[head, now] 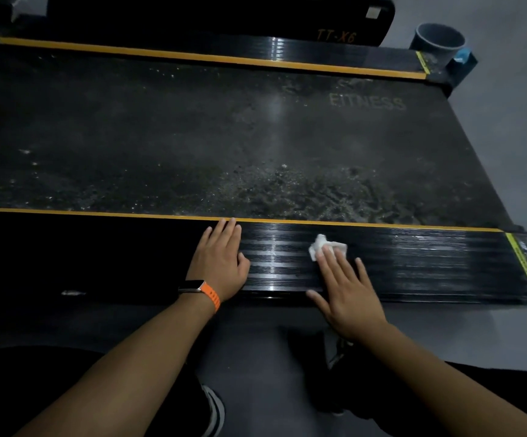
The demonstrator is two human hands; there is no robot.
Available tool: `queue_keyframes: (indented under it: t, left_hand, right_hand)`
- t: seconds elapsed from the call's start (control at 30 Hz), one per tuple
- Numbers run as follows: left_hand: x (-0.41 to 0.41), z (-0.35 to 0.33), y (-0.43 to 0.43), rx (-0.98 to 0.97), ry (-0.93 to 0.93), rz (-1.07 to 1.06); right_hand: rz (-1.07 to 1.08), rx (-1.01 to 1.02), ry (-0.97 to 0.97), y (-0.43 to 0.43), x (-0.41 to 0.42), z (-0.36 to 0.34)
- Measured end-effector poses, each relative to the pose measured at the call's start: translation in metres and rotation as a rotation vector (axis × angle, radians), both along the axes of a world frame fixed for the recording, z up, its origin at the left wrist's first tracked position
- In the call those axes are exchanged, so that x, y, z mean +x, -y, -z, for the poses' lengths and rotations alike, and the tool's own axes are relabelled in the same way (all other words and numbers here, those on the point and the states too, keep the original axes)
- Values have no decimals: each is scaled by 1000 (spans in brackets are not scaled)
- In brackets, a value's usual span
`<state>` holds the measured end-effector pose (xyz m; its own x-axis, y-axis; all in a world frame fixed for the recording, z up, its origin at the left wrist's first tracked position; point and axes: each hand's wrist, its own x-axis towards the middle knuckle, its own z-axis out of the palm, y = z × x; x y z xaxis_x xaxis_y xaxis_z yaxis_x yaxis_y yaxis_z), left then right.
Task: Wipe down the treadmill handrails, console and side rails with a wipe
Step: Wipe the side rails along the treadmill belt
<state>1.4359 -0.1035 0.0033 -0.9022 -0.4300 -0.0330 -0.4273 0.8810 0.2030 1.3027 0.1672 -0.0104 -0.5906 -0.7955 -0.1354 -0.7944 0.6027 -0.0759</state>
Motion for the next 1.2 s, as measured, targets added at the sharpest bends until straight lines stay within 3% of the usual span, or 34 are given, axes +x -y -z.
queue_keyframes:
  t: [0.13, 0.27, 0.4, 0.63, 0.8, 0.93, 1.2]
  left_hand:
    - [0, 1, 1, -6, 3, -6]
    - [-1, 0, 0, -12, -16, -6]
    - [-1, 0, 0, -5, -29, -5]
    - [-2, 1, 0, -1, -18, -7]
    - [-2, 0, -1, -14, -31, -12]
    - [-3, -1, -4, -28, -9, -20]
    - [-16, -3, -21, -14, 22, -17]
  right_hand:
    - [89, 7, 40, 10, 16, -3]
    - [-66, -36, 11, 50, 54, 1]
    - [-137, -33, -38, 33, 43, 4]
    - [11, -29, -60, -10, 28, 6]
    - [-164, -82, -62, 40, 74, 9]
    - [-211, -75, -96, 27, 64, 9]
    - [46, -68, -111, -53, 26, 14]
